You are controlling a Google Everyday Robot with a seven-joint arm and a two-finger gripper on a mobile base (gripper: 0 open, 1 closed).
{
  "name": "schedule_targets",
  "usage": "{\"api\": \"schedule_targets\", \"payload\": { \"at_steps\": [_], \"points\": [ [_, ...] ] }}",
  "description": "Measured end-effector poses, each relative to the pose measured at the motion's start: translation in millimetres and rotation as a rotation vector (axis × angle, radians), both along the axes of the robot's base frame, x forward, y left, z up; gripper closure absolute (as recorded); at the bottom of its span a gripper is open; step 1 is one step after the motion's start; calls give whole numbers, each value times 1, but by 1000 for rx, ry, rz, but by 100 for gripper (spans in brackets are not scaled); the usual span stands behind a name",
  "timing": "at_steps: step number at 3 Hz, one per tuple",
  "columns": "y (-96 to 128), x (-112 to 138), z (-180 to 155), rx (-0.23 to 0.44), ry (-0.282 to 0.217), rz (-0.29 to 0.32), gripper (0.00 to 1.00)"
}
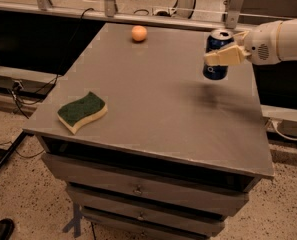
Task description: Move pepsi can near orange
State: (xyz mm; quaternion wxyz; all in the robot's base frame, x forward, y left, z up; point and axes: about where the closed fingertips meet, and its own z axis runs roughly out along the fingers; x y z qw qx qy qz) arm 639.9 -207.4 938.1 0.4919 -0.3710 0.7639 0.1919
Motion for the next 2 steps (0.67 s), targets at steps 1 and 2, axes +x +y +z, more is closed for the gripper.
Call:
{"api": "schedule_targets", "payload": {
  "at_steps": [1,2],
  "points": [
    [38,27,4,51,-42,20,100],
    [80,67,11,99,-89,-4,100]
  ]
}}
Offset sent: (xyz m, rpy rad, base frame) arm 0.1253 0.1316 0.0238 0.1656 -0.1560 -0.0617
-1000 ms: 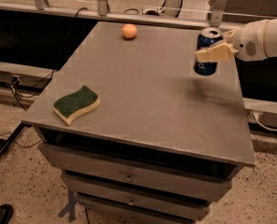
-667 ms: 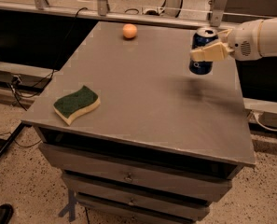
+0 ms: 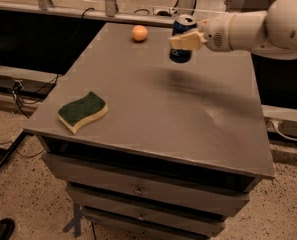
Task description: Move pepsi can near orange
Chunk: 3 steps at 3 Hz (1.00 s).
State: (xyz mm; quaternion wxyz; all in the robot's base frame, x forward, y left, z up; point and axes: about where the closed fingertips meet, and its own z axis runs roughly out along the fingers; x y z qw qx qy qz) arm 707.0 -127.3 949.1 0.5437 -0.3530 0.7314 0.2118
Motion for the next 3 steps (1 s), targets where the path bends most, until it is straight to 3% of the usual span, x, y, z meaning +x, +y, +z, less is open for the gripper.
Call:
{"api": "schedule_targets", "payload": {
  "at_steps": [1,3],
  "points": [
    [34,43,-2,31,-23,-38,100],
    [61,123,-22,71,11,-122,100]
  ]
}}
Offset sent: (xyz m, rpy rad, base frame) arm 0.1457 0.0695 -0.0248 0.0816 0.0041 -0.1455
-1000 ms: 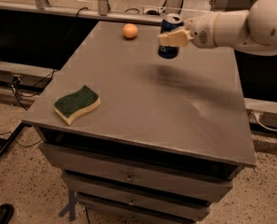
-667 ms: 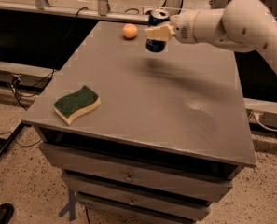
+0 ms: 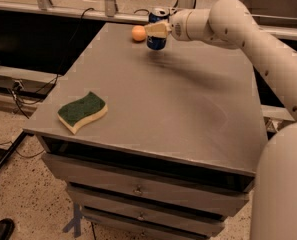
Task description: Move pepsi can near orange
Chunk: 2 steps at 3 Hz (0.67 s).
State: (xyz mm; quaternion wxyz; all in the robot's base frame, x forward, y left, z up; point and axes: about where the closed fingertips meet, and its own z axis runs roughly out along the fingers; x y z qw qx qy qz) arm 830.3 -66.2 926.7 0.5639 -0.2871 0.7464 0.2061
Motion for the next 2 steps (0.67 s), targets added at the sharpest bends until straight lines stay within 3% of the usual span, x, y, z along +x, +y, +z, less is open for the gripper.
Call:
{"api": "schedule_targets", "payload": {
  "at_steps": [2],
  "points": [
    [-2,47,-10,-5,28,-62,100]
  ]
}}
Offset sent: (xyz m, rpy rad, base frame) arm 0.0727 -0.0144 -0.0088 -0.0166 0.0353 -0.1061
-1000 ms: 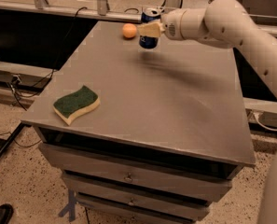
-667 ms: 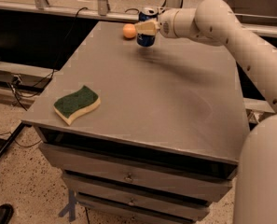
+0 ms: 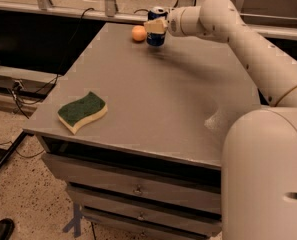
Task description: Move pepsi can near orange
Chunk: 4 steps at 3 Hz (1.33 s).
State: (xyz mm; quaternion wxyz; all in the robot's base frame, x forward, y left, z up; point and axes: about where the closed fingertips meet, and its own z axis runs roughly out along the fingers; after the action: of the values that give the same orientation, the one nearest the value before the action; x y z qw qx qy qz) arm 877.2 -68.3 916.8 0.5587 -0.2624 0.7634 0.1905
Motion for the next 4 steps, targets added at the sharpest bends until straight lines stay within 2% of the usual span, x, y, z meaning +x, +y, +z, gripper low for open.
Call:
{"api": "schedule_targets", "payload": {
  "at_steps": [1,4],
  "points": [
    [-3,14,-3,-4,14,-11,84],
    [2,28,-14,4,36,2,14]
  ]
}}
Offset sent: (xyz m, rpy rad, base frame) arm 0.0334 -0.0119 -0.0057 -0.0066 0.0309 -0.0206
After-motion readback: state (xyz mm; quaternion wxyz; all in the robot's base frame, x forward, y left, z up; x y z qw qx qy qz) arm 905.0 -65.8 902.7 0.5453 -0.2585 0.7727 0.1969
